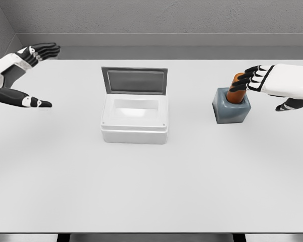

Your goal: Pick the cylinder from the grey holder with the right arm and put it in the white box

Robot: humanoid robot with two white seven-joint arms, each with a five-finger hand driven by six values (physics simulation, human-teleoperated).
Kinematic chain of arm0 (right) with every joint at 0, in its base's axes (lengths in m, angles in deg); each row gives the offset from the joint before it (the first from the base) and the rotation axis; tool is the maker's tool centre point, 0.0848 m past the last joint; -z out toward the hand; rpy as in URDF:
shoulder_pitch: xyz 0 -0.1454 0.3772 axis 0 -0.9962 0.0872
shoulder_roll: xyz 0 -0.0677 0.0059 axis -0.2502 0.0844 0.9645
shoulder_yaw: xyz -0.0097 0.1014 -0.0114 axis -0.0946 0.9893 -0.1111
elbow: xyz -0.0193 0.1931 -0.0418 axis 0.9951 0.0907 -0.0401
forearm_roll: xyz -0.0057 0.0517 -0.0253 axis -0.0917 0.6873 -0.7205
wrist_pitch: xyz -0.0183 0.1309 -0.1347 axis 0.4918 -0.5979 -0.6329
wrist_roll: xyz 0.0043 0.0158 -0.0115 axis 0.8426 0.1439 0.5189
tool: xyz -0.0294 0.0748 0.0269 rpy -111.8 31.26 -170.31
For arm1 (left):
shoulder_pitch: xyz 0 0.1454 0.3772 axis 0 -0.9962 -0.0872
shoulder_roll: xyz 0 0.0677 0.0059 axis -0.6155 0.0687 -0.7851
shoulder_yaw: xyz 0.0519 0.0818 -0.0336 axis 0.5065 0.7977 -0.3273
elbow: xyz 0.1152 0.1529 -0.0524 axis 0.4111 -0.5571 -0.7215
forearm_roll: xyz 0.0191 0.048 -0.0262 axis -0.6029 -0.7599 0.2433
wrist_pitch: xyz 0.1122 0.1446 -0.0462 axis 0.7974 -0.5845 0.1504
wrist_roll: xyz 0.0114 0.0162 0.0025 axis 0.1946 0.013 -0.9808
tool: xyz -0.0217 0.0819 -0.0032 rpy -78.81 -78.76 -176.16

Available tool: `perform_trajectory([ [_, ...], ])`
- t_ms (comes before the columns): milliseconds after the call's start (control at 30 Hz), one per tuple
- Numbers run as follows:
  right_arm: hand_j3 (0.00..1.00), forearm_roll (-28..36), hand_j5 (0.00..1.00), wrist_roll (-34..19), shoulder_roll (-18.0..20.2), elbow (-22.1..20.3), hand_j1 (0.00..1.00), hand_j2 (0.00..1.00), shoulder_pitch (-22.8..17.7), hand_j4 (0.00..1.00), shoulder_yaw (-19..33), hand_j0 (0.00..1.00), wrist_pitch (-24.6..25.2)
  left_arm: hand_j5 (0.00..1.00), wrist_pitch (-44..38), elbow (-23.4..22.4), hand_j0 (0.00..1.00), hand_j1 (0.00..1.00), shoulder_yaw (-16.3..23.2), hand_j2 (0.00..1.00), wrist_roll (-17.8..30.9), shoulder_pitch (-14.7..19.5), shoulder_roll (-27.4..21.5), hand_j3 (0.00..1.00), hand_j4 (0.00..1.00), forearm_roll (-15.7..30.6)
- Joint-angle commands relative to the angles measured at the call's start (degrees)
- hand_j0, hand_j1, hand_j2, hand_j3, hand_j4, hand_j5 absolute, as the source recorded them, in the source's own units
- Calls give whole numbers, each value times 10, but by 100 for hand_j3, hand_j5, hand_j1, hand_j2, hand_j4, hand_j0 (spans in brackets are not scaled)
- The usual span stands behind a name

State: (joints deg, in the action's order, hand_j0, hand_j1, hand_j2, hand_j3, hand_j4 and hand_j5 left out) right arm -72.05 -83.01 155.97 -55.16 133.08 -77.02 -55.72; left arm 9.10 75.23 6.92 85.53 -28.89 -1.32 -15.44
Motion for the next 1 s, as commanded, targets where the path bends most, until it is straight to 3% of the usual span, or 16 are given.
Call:
perform_trajectory([
  [0,100,3,100,1,1,0,100,100,0,100,1,100,1,100,-23,2,100,100,1,100,2,0,5,100,100,30],
  [133,100,4,100,2,1,1,100,100,3,100,1,100,1,100,-47,2,100,100,5,100,2,8,16,100,100,31],
  [200,100,5,100,14,18,-1,100,100,8,100,2,100,1,100,-49,-3,100,100,21,100,2,24,18,100,100,31],
  [300,100,6,100,-14,18,12,100,100,15,100,4,100,1,100,-49,-4,100,100,25,100,2,24,25,100,100,30],
  [333,100,11,100,-69,1,30,100,100,23,100,4,100,1,100,-49,-4,100,100,26,100,2,24,26,100,100,29],
  [433,100,42,100,-160,-77,107,100,100,48,100,15,100,1,100,-48,-11,100,100,43,100,2,33,33,100,100,28],
  [567,100,65,100,-160,-113,167,100,100,78,100,16,100,1,100,-49,-22,100,100,54,100,2,33,38,100,100,27],
  [667,100,63,100,-160,-130,184,100,100,87,100,17,100,1,100,-50,-27,100,100,64,100,2,40,38,100,100,29],
  [767,99,56,99,-160,-181,245,99,99,104,99,14,99,1,100,-75,-47,100,100,62,100,2,53,38,100,100,50],
  [967,99,-5,99,-160,-216,252,99,99,105,99,7,99,1,100,-99,-93,100,100,66,100,2,80,63,100,100,50],
])
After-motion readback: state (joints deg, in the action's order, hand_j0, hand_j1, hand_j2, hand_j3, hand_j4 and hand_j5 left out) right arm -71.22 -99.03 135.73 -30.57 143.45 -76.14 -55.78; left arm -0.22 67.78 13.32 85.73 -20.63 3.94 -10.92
